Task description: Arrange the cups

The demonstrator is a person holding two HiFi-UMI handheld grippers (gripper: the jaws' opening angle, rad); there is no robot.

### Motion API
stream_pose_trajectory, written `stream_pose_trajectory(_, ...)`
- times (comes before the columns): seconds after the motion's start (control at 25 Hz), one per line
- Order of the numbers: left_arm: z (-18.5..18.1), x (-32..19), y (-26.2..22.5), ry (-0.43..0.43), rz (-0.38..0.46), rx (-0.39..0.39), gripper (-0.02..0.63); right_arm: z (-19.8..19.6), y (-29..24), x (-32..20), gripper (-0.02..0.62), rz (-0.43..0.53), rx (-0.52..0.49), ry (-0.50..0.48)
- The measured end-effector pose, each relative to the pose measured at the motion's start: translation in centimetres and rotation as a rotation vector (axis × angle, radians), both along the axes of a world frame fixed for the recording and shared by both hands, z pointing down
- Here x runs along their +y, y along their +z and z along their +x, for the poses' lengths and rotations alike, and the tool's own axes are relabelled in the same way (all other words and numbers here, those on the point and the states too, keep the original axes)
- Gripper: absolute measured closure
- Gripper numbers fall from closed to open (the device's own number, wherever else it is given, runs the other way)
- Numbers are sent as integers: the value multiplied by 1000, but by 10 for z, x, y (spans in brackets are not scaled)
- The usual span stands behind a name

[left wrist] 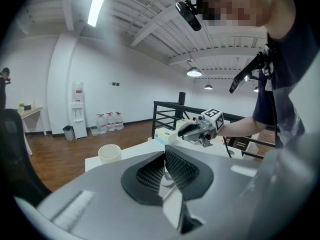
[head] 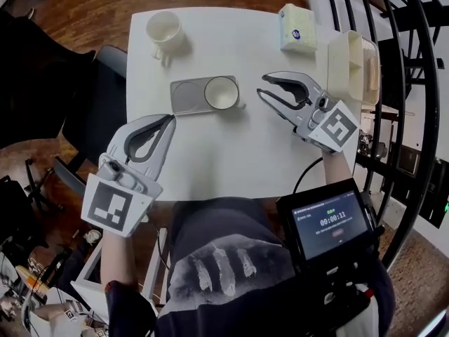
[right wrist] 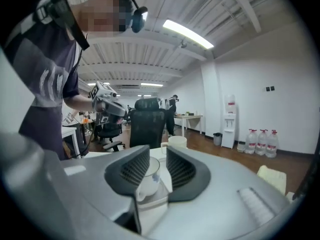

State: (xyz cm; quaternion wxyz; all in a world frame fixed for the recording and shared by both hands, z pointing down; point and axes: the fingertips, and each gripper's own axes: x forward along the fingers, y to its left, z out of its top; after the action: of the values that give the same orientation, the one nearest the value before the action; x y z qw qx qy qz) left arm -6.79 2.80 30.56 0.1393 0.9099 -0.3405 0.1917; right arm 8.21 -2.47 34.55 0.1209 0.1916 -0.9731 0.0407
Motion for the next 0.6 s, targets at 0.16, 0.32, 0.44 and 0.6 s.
stream_pose_trajectory(0.16, 17, -8, 4, 68, -5, 59, 541, -18, -29, 2, 492, 15, -54, -107)
stream_pose_trajectory(0.32, 21, -20, 7, 110, 6, 98, 541, -48, -52, 16, 492, 34, -93, -229)
stream_pose_trajectory(0.44, 20, -25, 9, 131, 24, 92, 541, -61, -62, 26, 492, 36, -113, -273)
stream_pose_trajectory(0.6, 24, -27, 5, 160, 31, 117, 541, -66, -61, 30, 492, 31, -104, -286)
